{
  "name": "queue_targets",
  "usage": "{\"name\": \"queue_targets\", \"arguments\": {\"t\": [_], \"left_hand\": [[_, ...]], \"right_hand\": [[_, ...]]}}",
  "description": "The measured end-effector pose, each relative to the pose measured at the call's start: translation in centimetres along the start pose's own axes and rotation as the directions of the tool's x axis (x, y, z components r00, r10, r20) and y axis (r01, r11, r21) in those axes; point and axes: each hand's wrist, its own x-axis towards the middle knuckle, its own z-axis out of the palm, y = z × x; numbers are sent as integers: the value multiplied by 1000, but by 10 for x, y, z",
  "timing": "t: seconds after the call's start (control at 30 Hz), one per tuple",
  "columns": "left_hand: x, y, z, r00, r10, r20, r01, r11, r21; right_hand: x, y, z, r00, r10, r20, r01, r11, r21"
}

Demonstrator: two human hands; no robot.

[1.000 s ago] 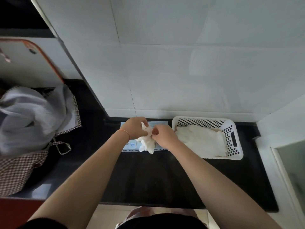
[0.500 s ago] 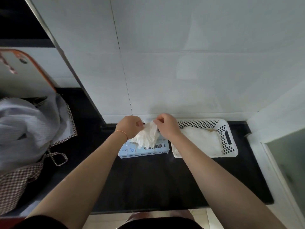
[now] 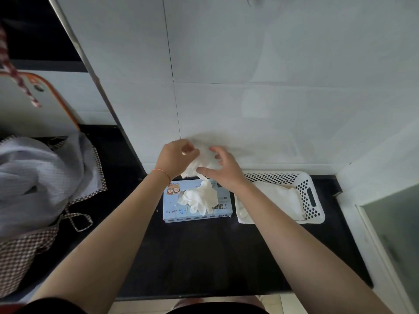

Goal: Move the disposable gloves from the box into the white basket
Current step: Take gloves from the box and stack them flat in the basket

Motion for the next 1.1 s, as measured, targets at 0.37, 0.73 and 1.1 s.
{"name": "queue_targets", "arguments": {"t": [0.37, 0.73, 1.1], "left_hand": [[-3, 20, 9, 853, -95, 513, 320, 871, -372], [-4, 57, 47, 875, -252, 414, 407, 845, -346], [-13, 104, 89, 539, 15, 842, 678, 586, -445]], "right_hand": [[-4, -14, -40, 972, 172, -160, -131, 963, 237], [-22, 13, -87, 905, 281, -320, -281, 958, 46], [-46, 17, -131, 961, 251, -118, -258, 965, -48]]}}
